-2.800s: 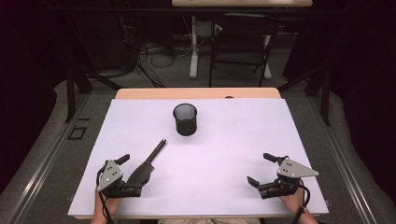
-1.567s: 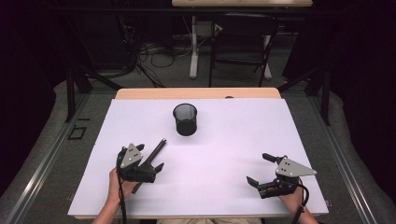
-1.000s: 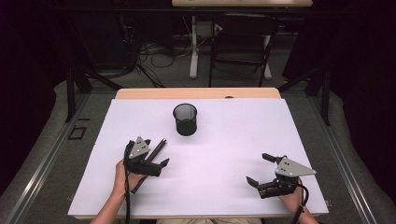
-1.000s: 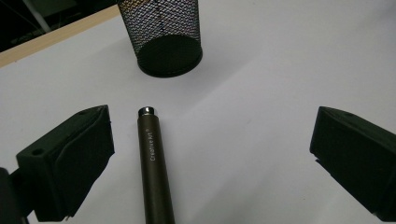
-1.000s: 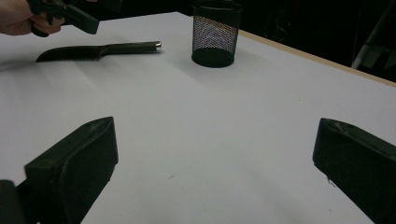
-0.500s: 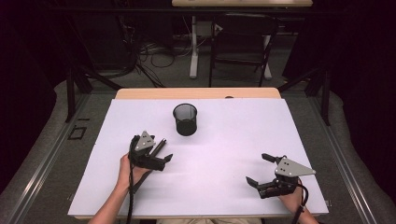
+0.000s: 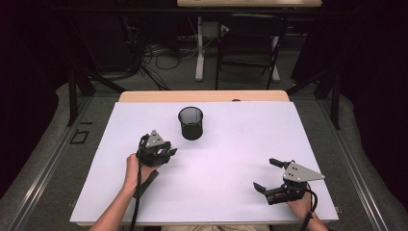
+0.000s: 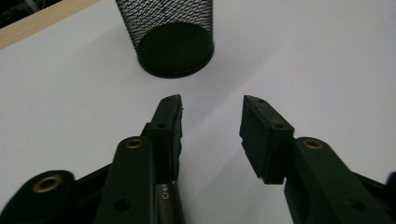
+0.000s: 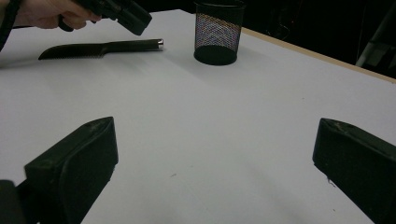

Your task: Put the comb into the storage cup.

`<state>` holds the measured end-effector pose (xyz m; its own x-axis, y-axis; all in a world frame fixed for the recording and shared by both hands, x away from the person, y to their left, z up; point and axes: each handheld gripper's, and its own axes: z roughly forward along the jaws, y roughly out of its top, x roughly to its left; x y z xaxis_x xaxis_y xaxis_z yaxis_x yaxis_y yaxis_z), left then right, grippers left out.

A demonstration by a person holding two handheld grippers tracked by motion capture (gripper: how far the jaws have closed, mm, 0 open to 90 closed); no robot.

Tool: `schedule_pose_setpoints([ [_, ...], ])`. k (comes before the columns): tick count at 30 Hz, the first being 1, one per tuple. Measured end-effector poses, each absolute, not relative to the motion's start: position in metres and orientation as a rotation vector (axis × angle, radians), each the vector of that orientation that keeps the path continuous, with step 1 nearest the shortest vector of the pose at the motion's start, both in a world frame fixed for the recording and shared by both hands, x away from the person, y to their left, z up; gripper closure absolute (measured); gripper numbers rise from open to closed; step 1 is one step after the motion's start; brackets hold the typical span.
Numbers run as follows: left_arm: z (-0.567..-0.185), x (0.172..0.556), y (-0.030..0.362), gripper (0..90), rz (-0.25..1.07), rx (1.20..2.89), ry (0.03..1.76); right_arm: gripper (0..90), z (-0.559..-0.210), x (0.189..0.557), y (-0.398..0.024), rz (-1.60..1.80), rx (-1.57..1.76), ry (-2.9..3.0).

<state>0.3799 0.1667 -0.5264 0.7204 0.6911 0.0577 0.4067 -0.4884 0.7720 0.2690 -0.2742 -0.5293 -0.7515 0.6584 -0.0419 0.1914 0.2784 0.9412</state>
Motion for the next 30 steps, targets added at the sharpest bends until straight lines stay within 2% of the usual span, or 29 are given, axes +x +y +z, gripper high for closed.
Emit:
schedule_pose_setpoints([
  [1,-0.527,0.381,0.166,67.0,0.479,2.153,0.837,0.0,-0.529,0.269,-0.274,1.475,0.765,2.128],
  [2,-0.528,0.383,0.166,74.9,0.483,2.161,0.847,0.0,-0.529,0.269,-0.274,1.476,0.764,2.129],
  [4,-0.53,0.385,0.165,77.7,0.485,2.189,0.866,0.0,-0.529,0.269,-0.274,1.476,0.764,2.129],
  [5,-0.532,0.388,0.164,85.3,0.474,2.206,0.876,0.0,-0.529,0.269,-0.274,1.473,0.763,2.13],
  [7,-0.533,0.389,0.164,90.0,0.476,2.221,0.88,0.0,-0.53,0.27,-0.274,1.474,0.762,2.13],
  [18,-0.538,0.406,0.159,90.0,0.434,2.276,0.888,0.0,-0.529,0.269,-0.274,1.471,0.762,2.133],
  [30,-0.543,0.41,0.157,90.0,0.504,2.327,0.917,0.0,-0.529,0.269,-0.274,1.472,0.758,2.132],
])
